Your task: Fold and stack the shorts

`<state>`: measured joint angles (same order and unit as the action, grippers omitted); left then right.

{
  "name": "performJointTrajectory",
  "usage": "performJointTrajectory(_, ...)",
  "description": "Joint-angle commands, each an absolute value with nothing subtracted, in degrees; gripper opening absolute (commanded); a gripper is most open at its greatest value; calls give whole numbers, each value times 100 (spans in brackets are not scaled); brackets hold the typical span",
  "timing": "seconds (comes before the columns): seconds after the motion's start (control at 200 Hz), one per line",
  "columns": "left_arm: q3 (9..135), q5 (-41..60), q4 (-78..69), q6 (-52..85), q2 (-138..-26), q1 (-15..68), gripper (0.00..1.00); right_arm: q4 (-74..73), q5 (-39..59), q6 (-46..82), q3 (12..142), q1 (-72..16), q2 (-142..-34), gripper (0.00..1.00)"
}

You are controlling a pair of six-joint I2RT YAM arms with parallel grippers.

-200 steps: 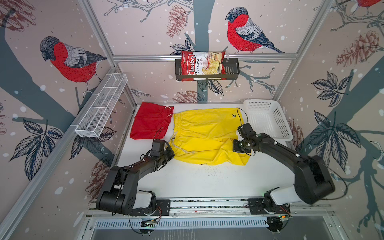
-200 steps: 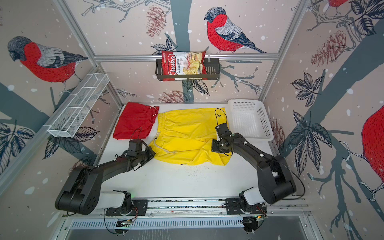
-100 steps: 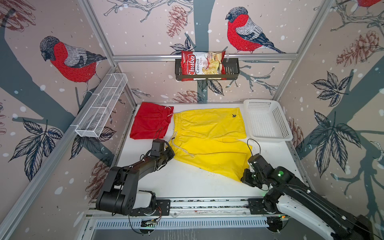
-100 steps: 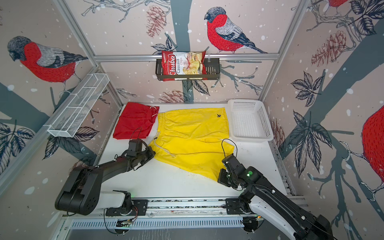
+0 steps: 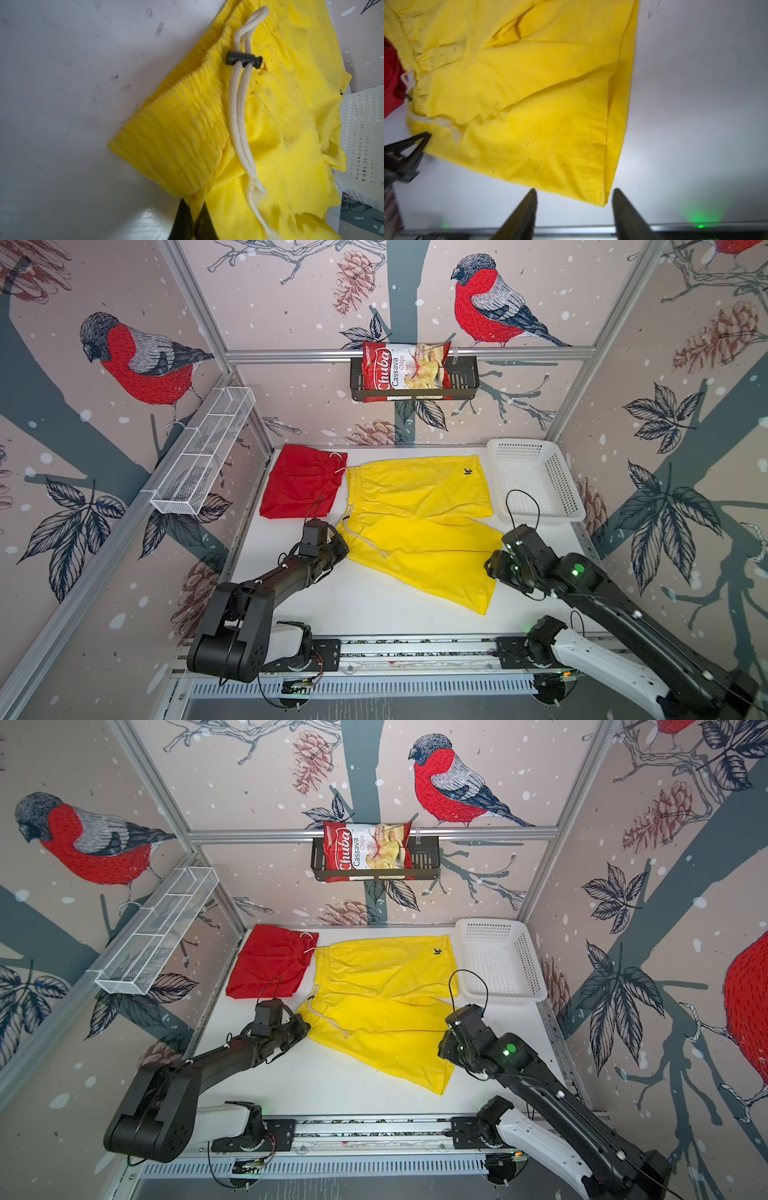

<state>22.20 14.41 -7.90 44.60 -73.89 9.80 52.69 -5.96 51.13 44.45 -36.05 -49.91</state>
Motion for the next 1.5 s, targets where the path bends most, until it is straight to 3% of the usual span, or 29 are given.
performJointTrajectory(0.0,2122,1441,-609,4404,-7250,974,4,4346,-649,4033,4417,-3047,-5438,9)
performJointTrajectory(0.14,1798,1477,-421,4452,-6827,983,4,3463,-577,3477,4271,-2238,-6070,6)
performJointTrajectory(0.24,1579,1356,-14,4491,-6234,983,3,3159,-376,3216,4249,-1649,-6518,15)
performJointTrajectory(0.365,1417,970,738,4652,-5104,980,4,2583,548,3069,4132,-1084,-7107,18)
performJointTrajectory(0.525,1644,641,1391,4779,-3716,993,45,2200,940,2980,4141,-1057,-7863,17)
performJointTrajectory(0.625,1958,593,1459,4726,-3391,997,55,1975,1234,3053,4054,-1052,-8021,19)
performJointTrajectory(0.74,2328,749,1403,4626,-3765,1095,55,1949,1312,3161,3894,-1055,-7924,22)
performJointTrajectory(0.91,2408,844,665,4658,-4686,1710,34,2198,1048,3307,3525,-1047,-7129,29)
performJointTrajectory(1.056,2640,667,74,4624,-5636,2468,34,2228,1077,3494,3190,-1037,-6522,35)
performJointTrajectory(1.186,3045,419,-144,4546,-6461,3130,35,2065,1187,3546,2999,-1035,-6631,39)
performJointTrajectory(1.496,3183,641,-735,4704,-7659,3428,34,1407,1573,3596,3015,-1059,-7311,30)
